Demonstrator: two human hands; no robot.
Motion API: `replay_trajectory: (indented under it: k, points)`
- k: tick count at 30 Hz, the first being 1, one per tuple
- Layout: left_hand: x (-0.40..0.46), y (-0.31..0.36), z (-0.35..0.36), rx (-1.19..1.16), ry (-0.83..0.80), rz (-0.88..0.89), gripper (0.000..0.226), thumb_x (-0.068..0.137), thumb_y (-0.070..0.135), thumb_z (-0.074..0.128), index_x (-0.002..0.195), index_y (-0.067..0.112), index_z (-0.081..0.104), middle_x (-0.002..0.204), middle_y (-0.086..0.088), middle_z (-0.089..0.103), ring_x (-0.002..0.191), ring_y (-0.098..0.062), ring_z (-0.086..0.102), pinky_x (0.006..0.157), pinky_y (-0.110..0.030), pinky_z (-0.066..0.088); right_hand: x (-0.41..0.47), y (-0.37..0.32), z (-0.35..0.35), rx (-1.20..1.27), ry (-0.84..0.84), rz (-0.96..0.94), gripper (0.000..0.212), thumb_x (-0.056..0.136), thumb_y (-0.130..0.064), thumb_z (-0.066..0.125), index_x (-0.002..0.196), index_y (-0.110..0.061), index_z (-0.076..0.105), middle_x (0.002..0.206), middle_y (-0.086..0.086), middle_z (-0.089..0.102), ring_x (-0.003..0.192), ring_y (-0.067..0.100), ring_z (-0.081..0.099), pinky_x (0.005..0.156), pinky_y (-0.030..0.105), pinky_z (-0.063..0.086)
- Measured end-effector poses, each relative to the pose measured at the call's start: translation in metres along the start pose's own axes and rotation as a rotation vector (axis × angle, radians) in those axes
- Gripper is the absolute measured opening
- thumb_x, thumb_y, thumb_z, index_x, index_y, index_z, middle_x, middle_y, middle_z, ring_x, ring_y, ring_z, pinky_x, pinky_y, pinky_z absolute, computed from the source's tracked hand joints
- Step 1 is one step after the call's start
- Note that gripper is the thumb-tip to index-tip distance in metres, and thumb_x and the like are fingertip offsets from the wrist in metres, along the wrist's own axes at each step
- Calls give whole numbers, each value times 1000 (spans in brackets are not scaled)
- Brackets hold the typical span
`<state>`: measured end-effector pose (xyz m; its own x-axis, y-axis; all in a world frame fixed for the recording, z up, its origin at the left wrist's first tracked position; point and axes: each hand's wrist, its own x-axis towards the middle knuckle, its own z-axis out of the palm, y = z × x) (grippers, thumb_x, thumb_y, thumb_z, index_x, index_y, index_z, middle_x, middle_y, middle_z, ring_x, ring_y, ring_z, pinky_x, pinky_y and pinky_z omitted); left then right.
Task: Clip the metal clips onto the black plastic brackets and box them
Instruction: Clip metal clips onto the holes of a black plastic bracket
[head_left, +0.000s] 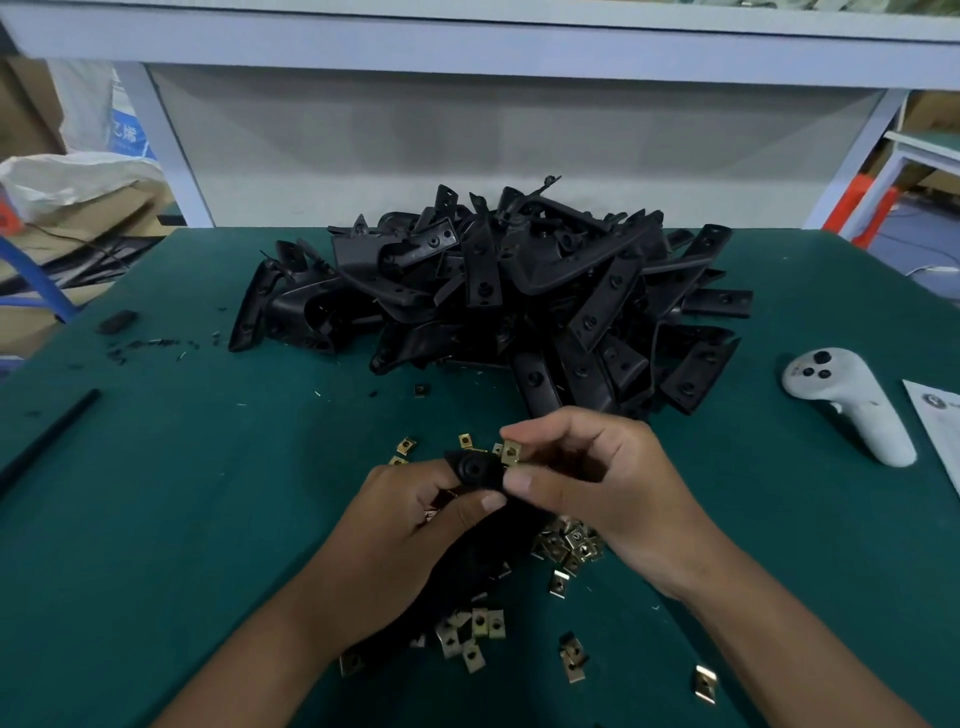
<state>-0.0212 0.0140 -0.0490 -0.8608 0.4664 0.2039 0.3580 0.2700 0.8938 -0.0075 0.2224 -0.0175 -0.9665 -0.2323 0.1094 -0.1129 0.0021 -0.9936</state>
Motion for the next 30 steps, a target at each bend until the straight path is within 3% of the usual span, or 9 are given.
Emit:
replay_trajectory:
  k: [3, 5, 8, 12, 17, 19, 23, 26, 30]
  points:
    - [-1, 2, 1, -35, 44, -14, 25, 95, 52, 56, 113, 43, 71, 100, 16, 76, 92, -3, 70, 75, -18, 53, -1, 4, 2, -80, 6, -57, 39, 68, -36, 92, 105, -35, 78, 100, -6, 77, 93, 8, 73, 79, 18, 55]
    - [-2, 3, 4, -76, 71, -32, 19, 99, 49, 58, 111, 40, 71, 98, 10, 76, 90, -8, 71, 75, -25, 56, -1, 5, 2, -183, 39, -101, 40, 73, -52, 86, 110, -40, 75, 103, -11, 77, 99, 8, 73, 83, 21, 56]
    - [-3, 4, 6, -100, 53, -33, 25, 98, 52, 56, 113, 39, 70, 102, 5, 75, 96, -19, 71, 84, -41, 56, -1, 9, -2, -317, 33, -156, 36, 83, -54, 78, 116, -41, 72, 110, -15, 76, 108, 10, 71, 93, 33, 55]
    - [-3, 5, 6, -86, 24, -21, 25, 99, 52, 53, 111, 37, 70, 101, 9, 74, 96, -16, 70, 82, -33, 55, 1, 10, -5, -307, 6, -152, 31, 86, -51, 75, 116, -42, 72, 115, -16, 73, 112, 11, 68, 92, 23, 54]
    - [-1, 6, 9, -93, 42, -18, 12, 100, 40, 56, 106, 45, 66, 100, 18, 71, 95, -5, 68, 76, -11, 49, 2, 13, -5, -375, 7, -145, 28, 89, -48, 73, 117, -43, 71, 116, -18, 71, 114, 10, 66, 92, 29, 51]
    - [-2, 4, 10, -150, 77, -41, 12, 98, 45, 61, 109, 49, 58, 104, 18, 70, 97, -3, 67, 78, -13, 49, 1, 13, -2, -382, 23, -160, 28, 91, -47, 71, 118, -44, 69, 118, -19, 69, 116, 9, 64, 88, 24, 53]
    - [-3, 3, 9, -227, 120, -33, 45, 92, 52, 65, 134, 52, 50, 116, 12, 70, 108, -9, 67, 85, -24, 54, -1, 14, 4, -424, 93, -226, 28, 92, -48, 69, 120, -44, 69, 121, -20, 66, 120, 5, 61, 95, 14, 46]
    - [-1, 7, 8, -324, 124, 3, 43, 92, 40, 70, 133, 44, 59, 115, 9, 71, 110, -10, 68, 90, -20, 52, -2, 13, 7, -395, 136, -251, 32, 88, -51, 72, 119, -44, 67, 115, -20, 68, 115, 5, 63, 92, 13, 46]
    - [-1, 13, 6, -306, 153, 35, 33, 94, 28, 71, 126, 38, 65, 118, 10, 73, 109, -7, 69, 85, -13, 52, -3, 12, 11, -320, 194, -225, 36, 80, -54, 76, 112, -45, 62, 108, -20, 69, 110, 5, 63, 85, 12, 48]
